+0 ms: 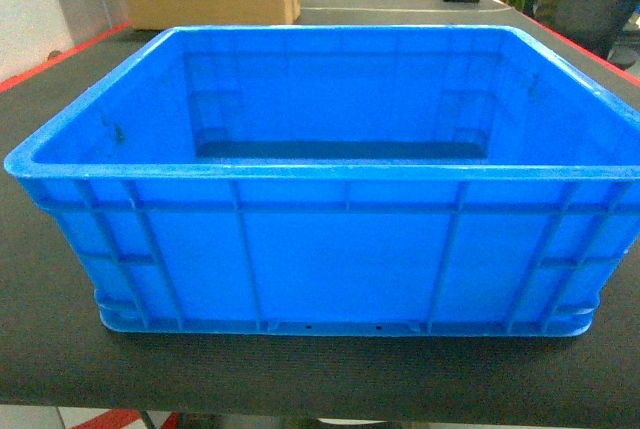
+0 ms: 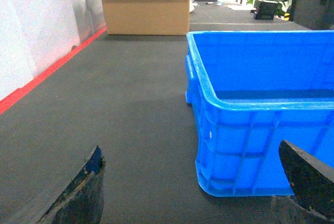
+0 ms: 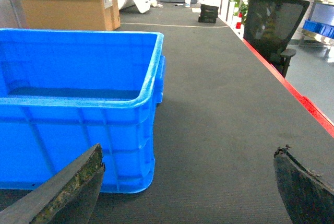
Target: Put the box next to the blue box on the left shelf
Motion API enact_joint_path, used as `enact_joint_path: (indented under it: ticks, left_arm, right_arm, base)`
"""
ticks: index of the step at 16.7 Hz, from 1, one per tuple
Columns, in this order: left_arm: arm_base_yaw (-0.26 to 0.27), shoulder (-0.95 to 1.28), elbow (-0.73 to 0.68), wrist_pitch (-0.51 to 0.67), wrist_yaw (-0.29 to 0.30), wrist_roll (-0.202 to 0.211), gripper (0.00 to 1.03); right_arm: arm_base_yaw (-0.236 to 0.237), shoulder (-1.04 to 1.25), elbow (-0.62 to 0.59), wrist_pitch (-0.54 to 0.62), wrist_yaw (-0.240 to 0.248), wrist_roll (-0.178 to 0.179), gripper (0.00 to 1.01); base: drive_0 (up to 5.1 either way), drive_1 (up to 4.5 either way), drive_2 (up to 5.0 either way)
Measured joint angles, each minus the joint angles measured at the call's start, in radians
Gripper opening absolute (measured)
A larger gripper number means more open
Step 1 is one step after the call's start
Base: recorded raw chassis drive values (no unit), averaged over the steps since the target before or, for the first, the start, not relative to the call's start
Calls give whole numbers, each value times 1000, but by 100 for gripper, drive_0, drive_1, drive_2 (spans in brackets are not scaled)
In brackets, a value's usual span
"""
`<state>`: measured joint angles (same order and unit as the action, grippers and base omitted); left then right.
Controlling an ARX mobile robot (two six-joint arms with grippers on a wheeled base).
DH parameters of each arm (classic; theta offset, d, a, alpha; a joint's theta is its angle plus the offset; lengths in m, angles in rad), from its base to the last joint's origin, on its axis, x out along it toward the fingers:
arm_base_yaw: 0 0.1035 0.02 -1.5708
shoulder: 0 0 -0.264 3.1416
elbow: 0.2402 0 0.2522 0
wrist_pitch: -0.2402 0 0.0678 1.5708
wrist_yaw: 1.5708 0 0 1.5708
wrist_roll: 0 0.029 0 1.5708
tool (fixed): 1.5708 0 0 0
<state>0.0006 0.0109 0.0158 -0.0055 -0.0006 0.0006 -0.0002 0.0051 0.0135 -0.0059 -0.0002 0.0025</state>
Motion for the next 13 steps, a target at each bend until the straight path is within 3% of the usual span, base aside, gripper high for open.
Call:
enact_joint_path:
  ticks: [13]
  left_arm:
    - [0, 0, 0, 0, 0, 0, 98]
  right_arm:
    - [0, 0, 0, 0, 0, 0, 98]
  base:
    - [0, 0, 0]
